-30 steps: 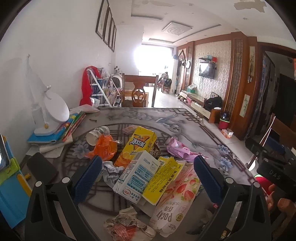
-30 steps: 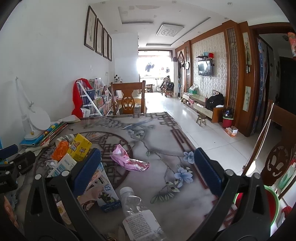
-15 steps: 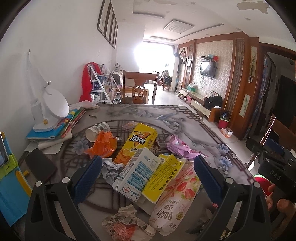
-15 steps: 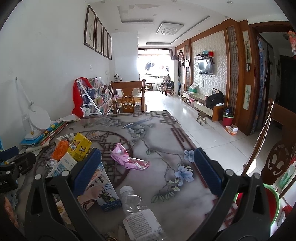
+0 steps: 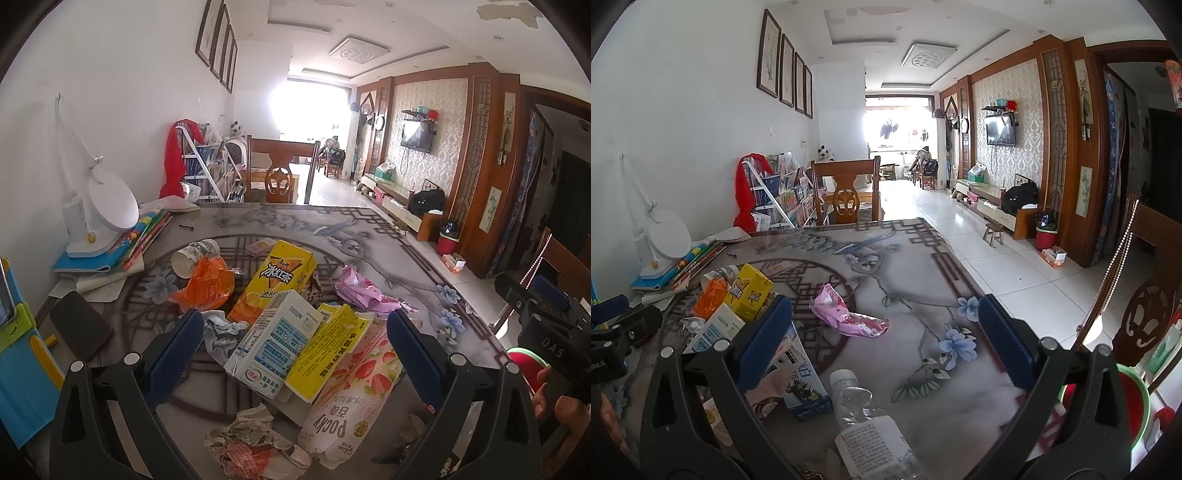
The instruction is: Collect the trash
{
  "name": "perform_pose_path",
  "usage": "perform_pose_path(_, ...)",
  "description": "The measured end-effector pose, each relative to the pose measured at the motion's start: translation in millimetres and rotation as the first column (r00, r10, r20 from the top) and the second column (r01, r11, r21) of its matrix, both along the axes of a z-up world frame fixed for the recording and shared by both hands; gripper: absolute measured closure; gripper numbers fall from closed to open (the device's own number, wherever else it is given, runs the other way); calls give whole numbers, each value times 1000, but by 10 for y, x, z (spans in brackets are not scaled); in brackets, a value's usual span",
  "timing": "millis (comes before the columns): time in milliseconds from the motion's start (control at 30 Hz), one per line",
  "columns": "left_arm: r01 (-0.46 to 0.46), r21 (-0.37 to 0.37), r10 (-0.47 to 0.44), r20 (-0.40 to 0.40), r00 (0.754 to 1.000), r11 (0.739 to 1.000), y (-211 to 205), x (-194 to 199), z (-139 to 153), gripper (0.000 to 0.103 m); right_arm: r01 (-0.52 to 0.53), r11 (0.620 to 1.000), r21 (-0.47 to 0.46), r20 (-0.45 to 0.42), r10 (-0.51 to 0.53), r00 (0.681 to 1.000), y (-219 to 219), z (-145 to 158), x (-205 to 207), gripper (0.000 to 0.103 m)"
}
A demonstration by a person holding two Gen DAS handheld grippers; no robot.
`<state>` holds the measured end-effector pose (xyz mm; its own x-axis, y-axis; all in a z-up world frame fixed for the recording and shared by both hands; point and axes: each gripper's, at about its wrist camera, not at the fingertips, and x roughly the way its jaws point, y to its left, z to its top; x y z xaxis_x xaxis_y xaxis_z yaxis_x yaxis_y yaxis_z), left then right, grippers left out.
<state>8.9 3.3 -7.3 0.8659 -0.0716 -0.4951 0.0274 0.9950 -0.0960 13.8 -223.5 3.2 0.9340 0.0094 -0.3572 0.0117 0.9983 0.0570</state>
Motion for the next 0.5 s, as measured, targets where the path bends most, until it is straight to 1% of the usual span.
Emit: perform_pose_path(500, -1, 3, 1, 2, 1000, 1000, -6, -2, 2, 8, -3, 1000, -6, -1, 3, 1000, -2, 3, -8, 4)
